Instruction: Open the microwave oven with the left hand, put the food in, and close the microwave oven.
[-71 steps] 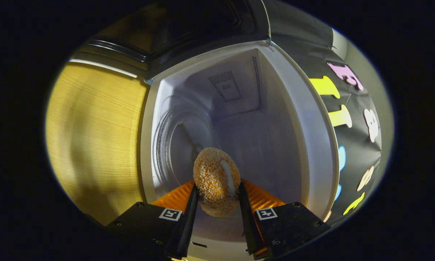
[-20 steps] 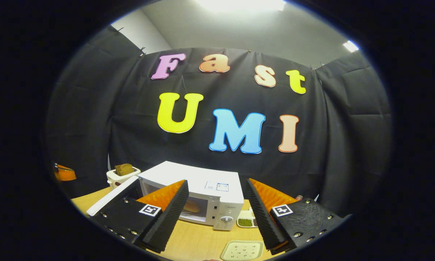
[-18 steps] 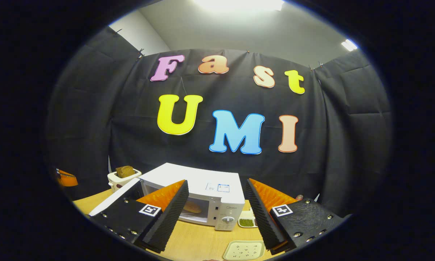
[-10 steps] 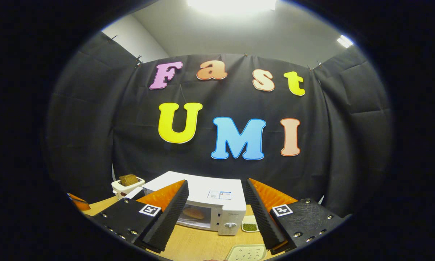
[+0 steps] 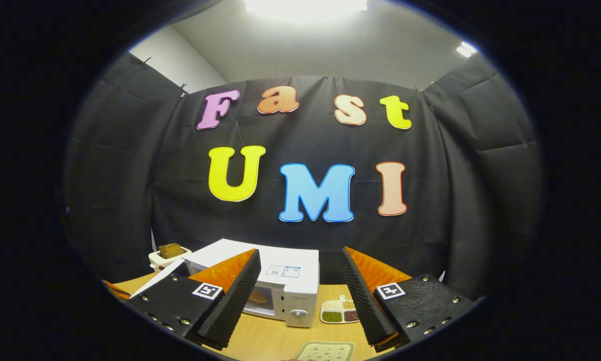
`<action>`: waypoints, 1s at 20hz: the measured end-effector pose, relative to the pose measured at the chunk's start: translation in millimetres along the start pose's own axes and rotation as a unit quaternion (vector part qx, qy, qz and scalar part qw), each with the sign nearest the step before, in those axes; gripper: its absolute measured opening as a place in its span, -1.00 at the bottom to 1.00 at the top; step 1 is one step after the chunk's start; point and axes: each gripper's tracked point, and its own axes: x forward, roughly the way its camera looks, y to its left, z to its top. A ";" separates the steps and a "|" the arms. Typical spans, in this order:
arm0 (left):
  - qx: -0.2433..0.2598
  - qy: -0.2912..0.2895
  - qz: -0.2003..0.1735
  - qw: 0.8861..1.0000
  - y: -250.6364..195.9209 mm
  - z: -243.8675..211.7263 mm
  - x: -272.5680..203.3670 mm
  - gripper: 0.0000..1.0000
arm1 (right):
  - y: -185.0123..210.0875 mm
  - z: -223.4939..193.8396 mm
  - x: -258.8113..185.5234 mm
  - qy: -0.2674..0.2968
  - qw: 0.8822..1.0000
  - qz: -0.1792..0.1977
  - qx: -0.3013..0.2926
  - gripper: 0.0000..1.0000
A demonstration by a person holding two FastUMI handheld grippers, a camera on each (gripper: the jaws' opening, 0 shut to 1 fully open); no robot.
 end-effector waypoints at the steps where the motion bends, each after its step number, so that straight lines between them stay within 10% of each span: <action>1: 0.002 0.002 -0.004 1.000 -11.5 0.4 4.1 -0.84 | -6.4 -3.5 0.7 0.006 1.000 0.000 0.000 0.92; 20: 0.046 -0.006 -0.089 0.995 -145.5 52.6 113.3 -0.87 | -103.9 -9.6 -8.9 0.021 0.999 -0.036 0.005 0.92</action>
